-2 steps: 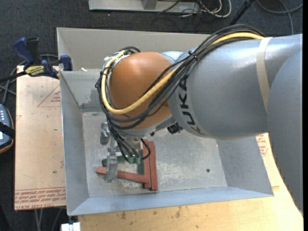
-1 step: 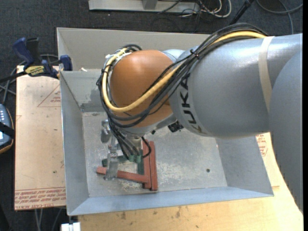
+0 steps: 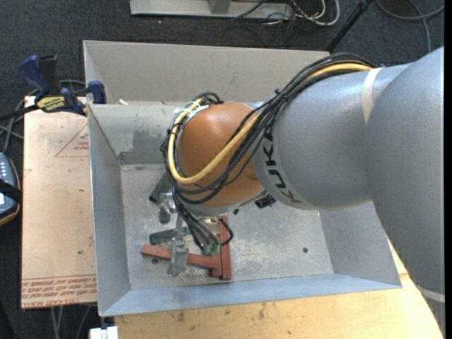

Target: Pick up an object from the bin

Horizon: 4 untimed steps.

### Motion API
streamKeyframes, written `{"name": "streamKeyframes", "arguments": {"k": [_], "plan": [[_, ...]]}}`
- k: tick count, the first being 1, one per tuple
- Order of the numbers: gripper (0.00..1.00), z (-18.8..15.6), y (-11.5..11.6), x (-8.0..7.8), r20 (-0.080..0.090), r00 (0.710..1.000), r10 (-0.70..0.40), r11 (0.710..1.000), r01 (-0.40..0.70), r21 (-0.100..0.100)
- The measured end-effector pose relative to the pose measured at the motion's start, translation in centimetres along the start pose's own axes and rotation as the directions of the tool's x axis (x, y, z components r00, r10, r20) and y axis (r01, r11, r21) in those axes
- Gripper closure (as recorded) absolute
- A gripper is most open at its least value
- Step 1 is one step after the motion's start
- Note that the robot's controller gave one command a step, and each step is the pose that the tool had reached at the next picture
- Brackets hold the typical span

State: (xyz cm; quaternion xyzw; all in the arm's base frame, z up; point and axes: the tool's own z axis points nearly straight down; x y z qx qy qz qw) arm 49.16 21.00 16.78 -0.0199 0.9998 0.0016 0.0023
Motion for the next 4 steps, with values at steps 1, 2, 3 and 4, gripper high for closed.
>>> {"name": "streamKeyframes", "arguments": {"k": [1, 2, 3, 4], "plan": [[0.0, 1.2, -3.7, 1.4, -0.009, 0.981, -0.195, 0.981, 0.195, 0.002], [0.0, 1.7, -6.6, -2.5, -0.003, 1.0, -0.016, 1.0, 0.016, 0.001], [0.0, 7.5, -5.9, -1.2, 0.001, 0.999, -0.034, 0.999, 0.034, 0.001], [1.0, 9.5, -5.5, -1.8, 0.002, 0.991, 0.137, 0.991, -0.137, -0.001]]}}
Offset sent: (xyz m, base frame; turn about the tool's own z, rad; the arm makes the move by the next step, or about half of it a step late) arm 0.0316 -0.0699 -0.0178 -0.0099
